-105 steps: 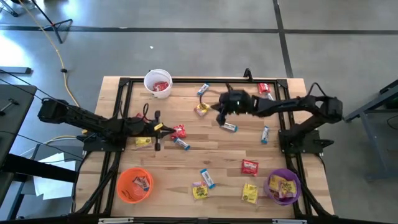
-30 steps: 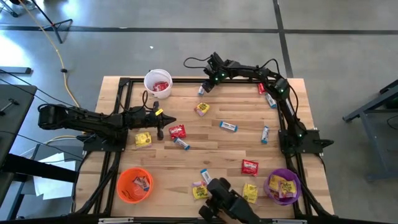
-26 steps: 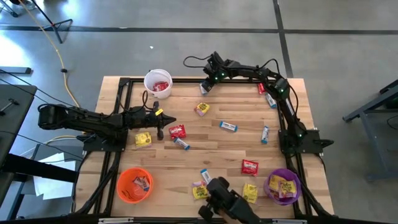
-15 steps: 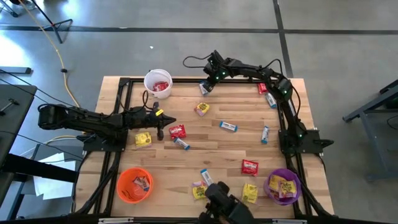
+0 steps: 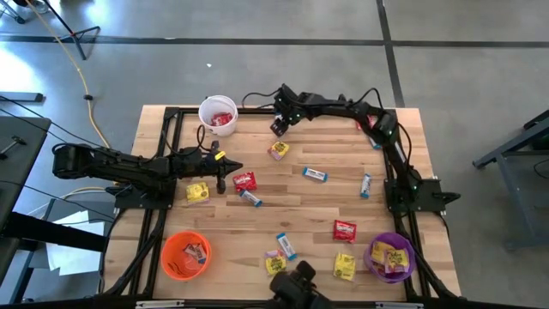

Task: Sort candy
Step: Put the white candy into the orange bucket

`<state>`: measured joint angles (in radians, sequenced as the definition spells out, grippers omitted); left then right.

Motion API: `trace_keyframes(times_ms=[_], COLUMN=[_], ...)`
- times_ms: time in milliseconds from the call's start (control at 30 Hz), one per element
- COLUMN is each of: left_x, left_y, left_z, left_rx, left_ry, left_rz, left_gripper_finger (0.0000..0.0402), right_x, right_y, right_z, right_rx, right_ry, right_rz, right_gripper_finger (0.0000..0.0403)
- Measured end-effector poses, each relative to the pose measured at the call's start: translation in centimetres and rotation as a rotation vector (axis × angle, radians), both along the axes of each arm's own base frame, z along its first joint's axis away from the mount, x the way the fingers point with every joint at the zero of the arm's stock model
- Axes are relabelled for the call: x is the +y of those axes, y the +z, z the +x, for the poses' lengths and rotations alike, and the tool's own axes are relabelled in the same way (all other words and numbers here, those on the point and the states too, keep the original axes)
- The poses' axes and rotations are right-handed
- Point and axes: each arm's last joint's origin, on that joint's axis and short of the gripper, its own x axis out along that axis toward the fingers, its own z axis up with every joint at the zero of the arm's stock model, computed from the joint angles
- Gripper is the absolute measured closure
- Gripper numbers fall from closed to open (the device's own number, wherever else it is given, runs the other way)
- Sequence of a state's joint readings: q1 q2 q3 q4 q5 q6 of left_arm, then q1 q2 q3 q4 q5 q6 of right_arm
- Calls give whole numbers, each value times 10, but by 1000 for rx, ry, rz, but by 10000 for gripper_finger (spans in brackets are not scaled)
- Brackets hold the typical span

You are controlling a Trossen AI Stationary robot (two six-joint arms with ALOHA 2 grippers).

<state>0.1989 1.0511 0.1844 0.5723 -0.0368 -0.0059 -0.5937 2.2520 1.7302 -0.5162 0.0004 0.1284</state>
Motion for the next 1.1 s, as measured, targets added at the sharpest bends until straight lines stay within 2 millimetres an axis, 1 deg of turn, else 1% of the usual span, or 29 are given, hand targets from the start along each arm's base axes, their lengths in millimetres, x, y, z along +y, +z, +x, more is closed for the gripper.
trace_keyframes(times_ms=[167, 367, 467, 667, 733, 867, 967, 1100], left_x=[0, 0, 0, 0, 0, 0, 0, 0], left_y=[0, -1, -1, -1, -1, -1, -1, -1], left_z=[0, 0, 0, 0, 0, 0, 0, 0], left_rx=[5, 4, 5, 6, 6, 6, 6, 4], left_ry=[0, 3, 3, 3, 3, 3, 3, 6], left_rz=[-2, -9, -9, -9, -10, -10, -10, -18], left_gripper_finger=[401, 401, 401, 401, 401, 401, 401, 401], right_x=[-10, -16, -19, -23, -24, -24, -21, -13], right_y=[0, -2, -7, -11, -11, -5, 0, 3], right_z=[-8, -13, -15, -20, -22, -29, -34, -38], right_rx=[-46, -81, -72, -50, -35, 23, 96, 204], right_ry=[-38, -10, -3, 33, 56, 83, 132, 195], right_rz=[82, 156, 170, 179, 171, 193, 213, 232], right_gripper_finger=[197, 237, 272, 374, 394, 391, 399, 401])
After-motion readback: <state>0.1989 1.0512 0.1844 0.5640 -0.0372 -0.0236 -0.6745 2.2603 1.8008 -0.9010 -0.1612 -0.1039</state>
